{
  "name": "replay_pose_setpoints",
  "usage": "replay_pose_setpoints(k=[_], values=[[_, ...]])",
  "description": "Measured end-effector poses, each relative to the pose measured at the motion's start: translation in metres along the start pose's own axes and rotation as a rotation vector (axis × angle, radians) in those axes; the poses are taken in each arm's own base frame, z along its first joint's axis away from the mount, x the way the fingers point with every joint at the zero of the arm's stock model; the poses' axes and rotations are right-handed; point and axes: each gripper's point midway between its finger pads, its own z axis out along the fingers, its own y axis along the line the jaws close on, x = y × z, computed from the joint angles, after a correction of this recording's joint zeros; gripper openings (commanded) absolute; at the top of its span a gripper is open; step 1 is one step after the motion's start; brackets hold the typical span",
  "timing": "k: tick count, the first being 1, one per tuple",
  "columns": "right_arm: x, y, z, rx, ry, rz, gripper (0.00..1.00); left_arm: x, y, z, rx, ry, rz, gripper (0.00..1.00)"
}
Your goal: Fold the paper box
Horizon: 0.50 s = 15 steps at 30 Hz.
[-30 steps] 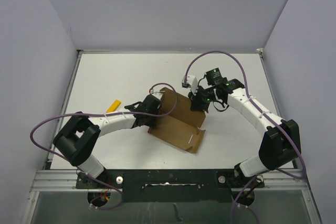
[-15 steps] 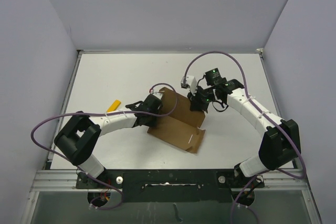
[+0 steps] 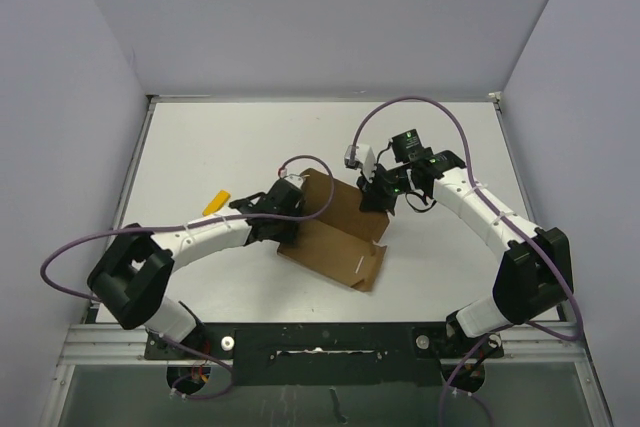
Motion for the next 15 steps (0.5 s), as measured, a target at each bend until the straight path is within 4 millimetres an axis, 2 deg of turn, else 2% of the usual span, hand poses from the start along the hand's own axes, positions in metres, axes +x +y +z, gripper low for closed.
replay_pose_setpoints(k=[3,7,13,15], values=[[-0.002,0.002,0.0,-0.014,-0.01,-0.008,0.0,-0.005,-0.002,-0.013,0.029,-0.037,-0.022,0.5],[-0.005,0.005,0.001,-0.034,-0.027,-0.017,0.0,-0.012,-0.005,-0.028,0.069,-0.084,-0.044,0.53],[-0.008,0.008,0.0,-0.06,-0.052,-0.027,0.0,-0.01,-0.008,-0.033,0.106,-0.11,-0.066,0.55],[-0.008,0.008,0.0,-0.065,-0.058,-0.027,0.0,-0.005,-0.008,-0.036,0.121,-0.111,-0.072,0.61]])
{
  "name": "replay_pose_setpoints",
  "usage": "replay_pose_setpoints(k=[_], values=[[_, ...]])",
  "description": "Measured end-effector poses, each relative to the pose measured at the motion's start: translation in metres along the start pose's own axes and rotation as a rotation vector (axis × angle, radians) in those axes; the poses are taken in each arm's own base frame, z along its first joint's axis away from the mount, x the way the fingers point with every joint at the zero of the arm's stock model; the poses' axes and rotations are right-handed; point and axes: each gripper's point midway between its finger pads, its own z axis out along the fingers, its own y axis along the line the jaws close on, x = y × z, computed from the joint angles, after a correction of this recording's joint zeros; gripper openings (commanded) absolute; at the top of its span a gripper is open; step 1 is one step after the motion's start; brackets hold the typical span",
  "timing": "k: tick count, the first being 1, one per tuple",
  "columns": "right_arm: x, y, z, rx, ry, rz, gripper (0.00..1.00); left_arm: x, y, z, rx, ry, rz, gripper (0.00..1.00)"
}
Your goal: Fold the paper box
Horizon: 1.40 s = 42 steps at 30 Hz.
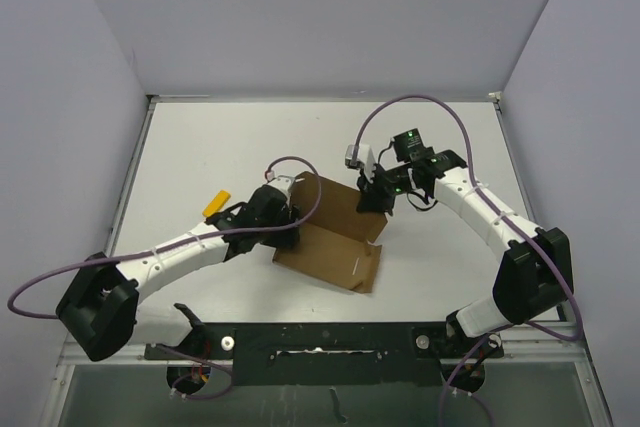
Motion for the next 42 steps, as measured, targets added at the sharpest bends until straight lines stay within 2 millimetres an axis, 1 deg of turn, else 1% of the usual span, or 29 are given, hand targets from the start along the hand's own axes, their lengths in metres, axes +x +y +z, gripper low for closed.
replay_pose_setpoints(k=[3,6,11,12,13,17,20,21,22,23,26,28,30,32,34,37,39,42], values=[[0.0,-0.001,-0.001,-0.005,-0.009,0.002,0.0,0.004,-0.002,-0.008,0.043,-0.025,-0.014,0.7],[0.0,-0.001,-0.003,-0.012,-0.017,0.003,0.0,0.005,-0.006,-0.02,0.101,-0.066,-0.029,0.79],[0.0,0.002,-0.006,-0.04,-0.036,-0.001,0.0,-0.003,-0.014,-0.043,0.205,-0.163,-0.039,0.9],[0.0,0.003,-0.006,-0.047,-0.041,-0.004,0.0,-0.007,-0.016,-0.049,0.232,-0.189,-0.041,0.96],[0.0,0.003,-0.006,-0.053,-0.045,-0.005,0.0,-0.01,-0.018,-0.054,0.254,-0.21,-0.043,0.98],[0.0,0.004,-0.011,-0.078,-0.069,-0.003,0.0,-0.029,-0.022,-0.077,0.345,-0.299,-0.061,0.98],[0.002,0.004,-0.016,-0.092,-0.086,0.001,0.0,-0.048,-0.016,-0.092,0.386,-0.351,-0.087,0.98],[0.003,0.004,-0.017,-0.097,-0.088,0.0,0.0,-0.06,-0.016,-0.101,0.419,-0.372,-0.091,0.98],[0.004,0.005,-0.018,-0.101,-0.091,-0.002,0.0,-0.064,-0.012,-0.102,0.414,-0.383,-0.1,0.98],[0.005,0.005,-0.019,-0.103,-0.092,-0.004,0.0,-0.073,-0.011,-0.109,0.435,-0.4,-0.104,0.98],[0.004,0.008,-0.022,-0.118,-0.088,-0.022,0.0,-0.106,-0.01,-0.126,0.507,-0.465,-0.079,0.97],[0.0,0.01,-0.025,-0.127,-0.091,-0.048,0.0,-0.125,-0.013,-0.132,0.551,-0.489,-0.044,0.97],[-0.009,0.011,-0.031,-0.13,-0.092,-0.09,0.0,-0.136,-0.018,-0.132,0.592,-0.494,0.0,0.97],[-0.023,0.011,-0.039,-0.128,-0.096,-0.145,0.0,-0.142,-0.024,-0.128,0.639,-0.492,0.041,0.95],[-0.04,0.011,-0.046,-0.13,-0.098,-0.212,0.0,-0.144,-0.031,-0.123,0.688,-0.49,0.071,0.91],[-0.058,0.008,-0.052,-0.143,-0.088,-0.284,0.0,-0.151,-0.042,-0.123,0.777,-0.51,0.119,0.87],[-0.06,0.007,-0.051,-0.155,-0.074,-0.298,0.0,-0.153,-0.047,-0.125,0.81,-0.524,0.142,0.85],[-0.055,0.006,-0.049,-0.177,-0.038,-0.295,0.0,-0.158,-0.053,-0.131,0.848,-0.55,0.181,0.77]])
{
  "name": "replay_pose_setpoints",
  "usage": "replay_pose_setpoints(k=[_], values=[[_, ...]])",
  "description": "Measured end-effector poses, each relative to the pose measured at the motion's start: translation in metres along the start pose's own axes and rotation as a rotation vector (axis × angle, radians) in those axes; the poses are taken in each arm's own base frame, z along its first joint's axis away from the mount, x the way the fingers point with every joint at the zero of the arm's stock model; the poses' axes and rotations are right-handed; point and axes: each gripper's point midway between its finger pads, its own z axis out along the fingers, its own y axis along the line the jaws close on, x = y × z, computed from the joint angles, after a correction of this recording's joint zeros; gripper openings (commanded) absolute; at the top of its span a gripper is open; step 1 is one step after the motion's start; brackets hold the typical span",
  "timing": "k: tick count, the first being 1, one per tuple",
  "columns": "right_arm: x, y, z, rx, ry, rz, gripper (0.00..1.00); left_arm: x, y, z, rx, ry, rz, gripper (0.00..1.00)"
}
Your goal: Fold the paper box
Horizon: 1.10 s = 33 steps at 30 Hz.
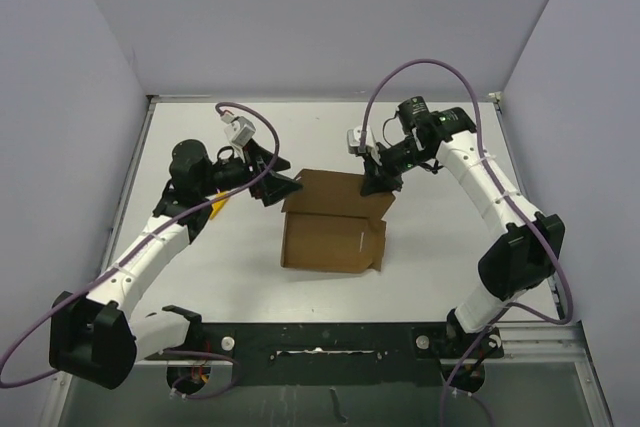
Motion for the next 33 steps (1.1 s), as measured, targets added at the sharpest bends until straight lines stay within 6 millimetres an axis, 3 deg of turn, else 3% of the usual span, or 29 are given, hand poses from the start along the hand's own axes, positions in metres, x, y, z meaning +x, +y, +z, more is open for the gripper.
replay_pose_setpoints(k=[4,10,12,15,22,30,33], values=[[0.008,0.003,0.004,-0.033,0.038,0.023,0.0,-0.005,-0.008,0.004,0.034,-0.009,0.049,0.63],[0.01,0.005,0.006,-0.054,0.061,0.028,0.0,0.005,-0.02,0.015,0.055,0.015,0.116,0.62],[0.01,0.005,0.006,-0.056,0.066,0.03,0.0,0.008,-0.019,0.018,0.042,0.023,0.134,0.58],[0.011,0.006,0.008,-0.062,0.074,0.029,0.0,0.009,-0.014,0.02,0.006,0.034,0.16,0.44],[0.011,0.007,0.008,-0.062,0.086,0.026,0.0,-0.006,-0.011,0.027,-0.016,0.073,0.221,0.32],[0.011,0.008,0.007,-0.061,0.096,0.022,0.0,0.016,-0.012,0.031,0.039,0.188,0.176,0.3],[0.009,0.008,0.006,-0.059,0.096,0.019,0.0,0.018,-0.016,0.033,0.064,0.216,0.168,0.21]])
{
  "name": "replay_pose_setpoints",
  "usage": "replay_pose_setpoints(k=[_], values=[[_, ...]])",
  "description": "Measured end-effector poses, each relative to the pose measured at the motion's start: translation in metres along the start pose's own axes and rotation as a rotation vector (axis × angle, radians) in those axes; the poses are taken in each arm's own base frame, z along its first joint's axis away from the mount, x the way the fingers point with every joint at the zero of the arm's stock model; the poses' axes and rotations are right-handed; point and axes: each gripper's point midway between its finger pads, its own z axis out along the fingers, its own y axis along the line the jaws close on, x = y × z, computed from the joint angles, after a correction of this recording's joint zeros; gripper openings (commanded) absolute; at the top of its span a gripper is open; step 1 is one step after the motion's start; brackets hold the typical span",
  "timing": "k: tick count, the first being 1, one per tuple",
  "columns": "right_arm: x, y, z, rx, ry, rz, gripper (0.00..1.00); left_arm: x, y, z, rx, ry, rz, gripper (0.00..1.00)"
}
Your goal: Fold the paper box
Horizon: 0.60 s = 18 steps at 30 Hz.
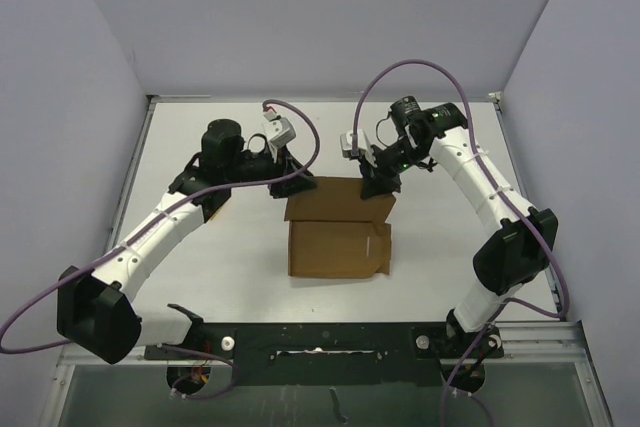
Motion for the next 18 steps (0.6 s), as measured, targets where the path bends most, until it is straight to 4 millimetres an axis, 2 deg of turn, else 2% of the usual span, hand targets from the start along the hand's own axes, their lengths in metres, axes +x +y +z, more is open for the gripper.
replay_pose_setpoints(k=[3,9,18], values=[[-0.001,0.0,-0.001,0.002,-0.001,-0.004,0.0,-0.001,-0.003,0.001,0.019,0.015,0.002,0.0],[0.001,-0.004,0.003,-0.006,0.004,0.005,0.03,0.001,-0.006,0.001,0.049,0.053,0.007,0.0],[0.003,-0.012,0.003,0.03,0.02,0.051,0.59,0.007,0.0,-0.001,0.005,0.049,-0.011,0.0]])
